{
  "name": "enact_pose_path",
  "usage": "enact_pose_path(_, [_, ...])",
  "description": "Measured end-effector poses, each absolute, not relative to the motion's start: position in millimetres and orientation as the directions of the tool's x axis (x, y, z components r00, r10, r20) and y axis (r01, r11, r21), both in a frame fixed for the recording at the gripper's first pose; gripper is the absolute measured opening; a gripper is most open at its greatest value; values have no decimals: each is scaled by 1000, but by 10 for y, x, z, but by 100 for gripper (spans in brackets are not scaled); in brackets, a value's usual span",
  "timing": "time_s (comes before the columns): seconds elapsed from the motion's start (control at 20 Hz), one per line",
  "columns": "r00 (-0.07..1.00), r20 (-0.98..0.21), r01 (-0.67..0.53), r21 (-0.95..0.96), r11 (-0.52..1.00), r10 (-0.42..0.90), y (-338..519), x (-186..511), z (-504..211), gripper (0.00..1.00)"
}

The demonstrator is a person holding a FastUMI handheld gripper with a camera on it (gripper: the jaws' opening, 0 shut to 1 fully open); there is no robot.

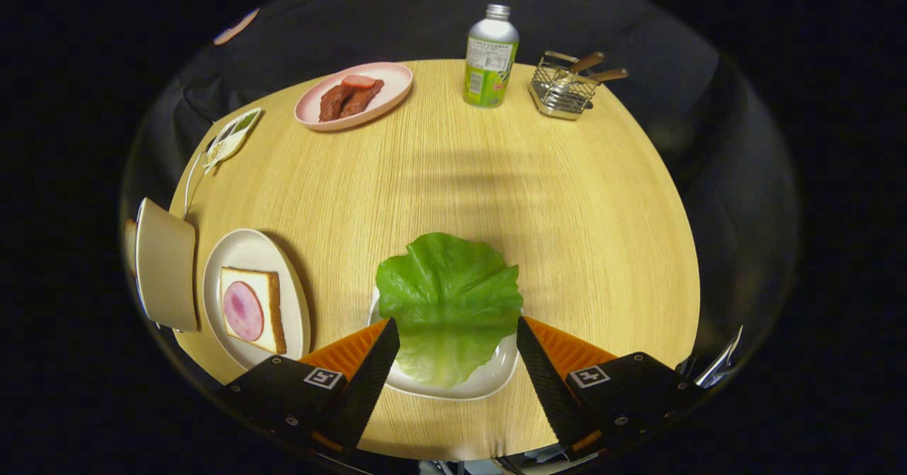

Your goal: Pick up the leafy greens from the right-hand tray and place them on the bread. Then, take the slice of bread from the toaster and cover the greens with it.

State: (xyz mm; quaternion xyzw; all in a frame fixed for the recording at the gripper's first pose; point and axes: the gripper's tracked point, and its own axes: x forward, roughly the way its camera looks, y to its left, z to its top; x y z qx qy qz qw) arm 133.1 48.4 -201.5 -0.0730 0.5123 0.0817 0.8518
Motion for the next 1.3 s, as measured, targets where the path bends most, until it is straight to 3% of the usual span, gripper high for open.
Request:
enact_pose_path(0.45, [341,-940,-246,-84,966,5,517,1349,-2396,100])
enact_pose_path(0.65, [313,-948,-230,-24,973,51,593,1327,-2440,97])
enact_pose_path(0.7, [305,-950,-214,-4,977,63,619,1305,-2412,91])
enact_pose_path(0.75, [309,-949,-217,0,976,68,619,1324,-2430,78])
enact_pose_path(0.85, [317,-946,-240,-5,971,73,596,1324,-2428,74])
enact_pose_path(1.0, [332,-940,-243,-5,970,79,534,1327,-2426,40])
enact_pose_path(1.05, [339,-937,-238,-3,971,81,507,1337,-2422,21])
enact_pose_path(1.15, [345,-934,-219,14,976,90,491,1346,-2411,3])
enact_pose_path(1.3, [348,-930,-187,56,981,119,484,1325,-2365,1])
